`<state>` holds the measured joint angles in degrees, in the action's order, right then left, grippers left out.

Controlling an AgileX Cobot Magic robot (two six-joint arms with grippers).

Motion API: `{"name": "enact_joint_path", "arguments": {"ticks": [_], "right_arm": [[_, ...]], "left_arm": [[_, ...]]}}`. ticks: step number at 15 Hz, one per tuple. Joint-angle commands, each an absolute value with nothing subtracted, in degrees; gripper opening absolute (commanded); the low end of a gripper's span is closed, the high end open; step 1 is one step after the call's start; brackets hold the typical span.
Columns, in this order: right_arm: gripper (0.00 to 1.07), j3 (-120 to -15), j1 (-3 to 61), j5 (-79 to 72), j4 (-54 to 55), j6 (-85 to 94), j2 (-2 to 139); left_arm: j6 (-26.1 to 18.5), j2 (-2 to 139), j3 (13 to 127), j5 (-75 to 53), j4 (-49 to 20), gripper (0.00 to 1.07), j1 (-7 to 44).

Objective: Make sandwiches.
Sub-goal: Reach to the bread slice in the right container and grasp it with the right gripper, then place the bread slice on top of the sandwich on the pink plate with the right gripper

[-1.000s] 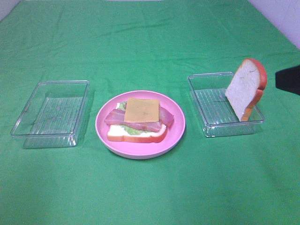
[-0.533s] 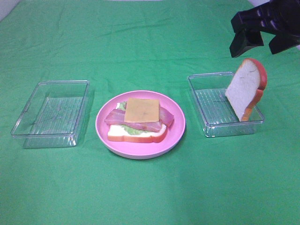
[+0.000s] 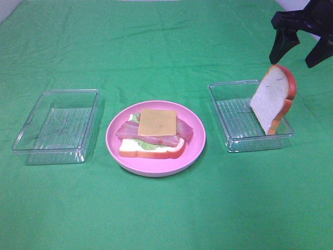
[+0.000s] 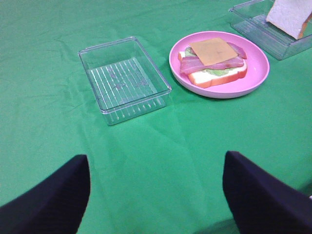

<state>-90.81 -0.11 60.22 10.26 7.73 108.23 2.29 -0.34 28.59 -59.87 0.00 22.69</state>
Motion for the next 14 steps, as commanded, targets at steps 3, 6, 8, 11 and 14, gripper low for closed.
{"name": "enact_joint_path", "arguments": {"ticks": [3,6,8,11,14], "right_arm": [[0.72,-93.1,-1.0,60.3,12.7,12.0,115.0],[0.53,-93.1,-1.0,61.2,14.2,12.8,117.1],[0.00,-93.2,-1.0,63.7,14.2,13.1,116.9],[0.00,-93.2,-1.0,64.7,15.1,13.1,115.6],[0.00,-93.2,-0.9,64.7,19.1,13.1,109.9]], "left_arm": [[2.8,-1.2,28.5,-59.2,0.0,0.73,22.8],[2.8,-1.2,28.5,-59.2,0.0,0.73,22.8],[2.8,-1.2,28.5,-59.2,0.0,0.73,22.8],[2.8,-1.2,28.5,-59.2,0.0,0.73,22.8],[2.8,-1.2,28.5,-59.2,0.0,0.73,22.8]]}}
